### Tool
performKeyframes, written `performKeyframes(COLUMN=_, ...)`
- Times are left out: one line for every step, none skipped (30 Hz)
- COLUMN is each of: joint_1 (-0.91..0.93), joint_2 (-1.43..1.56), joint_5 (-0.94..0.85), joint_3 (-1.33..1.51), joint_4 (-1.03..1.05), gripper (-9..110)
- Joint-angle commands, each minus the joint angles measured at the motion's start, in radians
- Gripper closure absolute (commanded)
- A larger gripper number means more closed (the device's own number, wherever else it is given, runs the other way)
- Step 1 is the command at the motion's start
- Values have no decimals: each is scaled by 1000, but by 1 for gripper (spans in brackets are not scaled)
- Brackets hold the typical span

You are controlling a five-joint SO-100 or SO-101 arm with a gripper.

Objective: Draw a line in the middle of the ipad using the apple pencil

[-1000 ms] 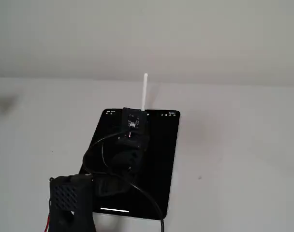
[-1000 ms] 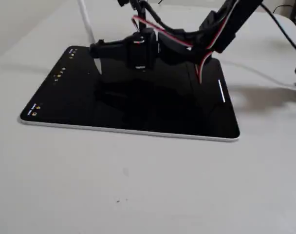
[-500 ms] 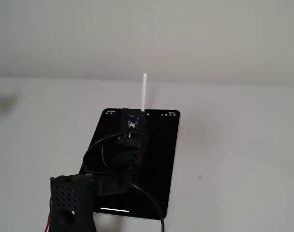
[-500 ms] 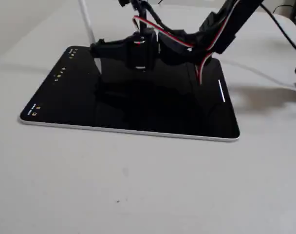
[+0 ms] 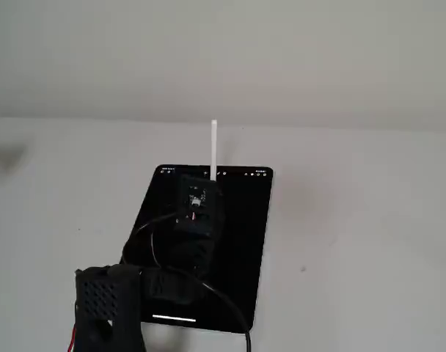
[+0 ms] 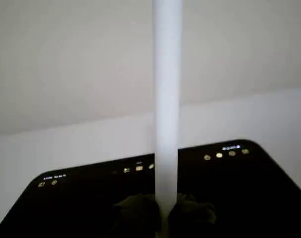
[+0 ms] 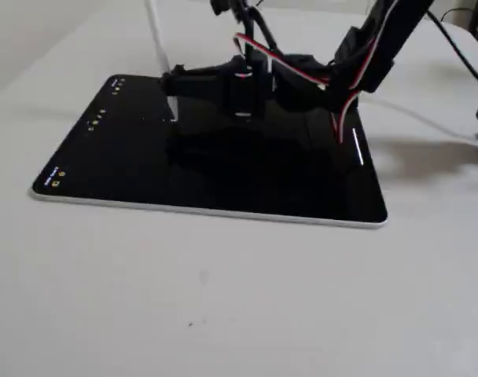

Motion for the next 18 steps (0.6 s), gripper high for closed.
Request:
performKeyframes(joint_1=-12, joint_2=40, joint_5=-21, joint_3=31, joint_4=-61, gripper=102)
performKeyframes(joint_1=-15, joint_2=46, joint_5=-21, joint_3=43, joint_4=-66, gripper=102)
performKeyframes(joint_1=-18, joint_2=51, joint_5=-21, joint_3=55, joint_4=-74, gripper=102)
performKeyframes(joint_1=-21, joint_2=54, joint_5=-21, joint_3=67, joint_4=-86, gripper=102)
performKeyframes(joint_1=-23, joint_2=54, joint_5=-21, joint_3=78, joint_4=-103, gripper=102)
performKeyframes(joint_1=-25, joint_2=54, joint_5=-25, joint_3=89, joint_4=-114, gripper=102)
performKeyframes(joint_1=-26, joint_2=55, joint_5=-29, joint_3=101, joint_4=-118, gripper=102)
performKeyframes(joint_1=-28, joint_2=57, joint_5=-29, joint_3=114, joint_4=-129, gripper=102)
performKeyframes(joint_1=-29, joint_2=58, joint_5=-32, joint_3=127, joint_4=-140, gripper=102)
performKeyframes(joint_1=-31, joint_2=60, joint_5=-37, joint_3=140, joint_4=-152, gripper=102)
performKeyframes(joint_1=-31, joint_2=60, joint_5=-38, joint_3=153, joint_4=-163, gripper=102)
performKeyframes(joint_1=-31, joint_2=60, joint_5=-40, joint_3=166, joint_4=-173, gripper=102)
performKeyframes(joint_1=-31, joint_2=61, joint_5=-41, joint_3=178, joint_4=-181, gripper=102)
performKeyframes(joint_1=-31, joint_2=61, joint_5=-41, joint_3=192, joint_4=-193, gripper=102)
performKeyframes(joint_1=-32, joint_2=63, joint_5=-41, joint_3=204, joint_4=-206, gripper=102)
performKeyframes(joint_1=-32, joint_2=63, joint_5=-43, joint_3=218, joint_4=-215, gripper=102)
performKeyframes(joint_1=-32, joint_2=63, joint_5=-43, joint_3=229, joint_4=-225, gripper=102)
performKeyframes(joint_1=-32, joint_2=63, joint_5=-43, joint_3=241, joint_4=-238, gripper=102)
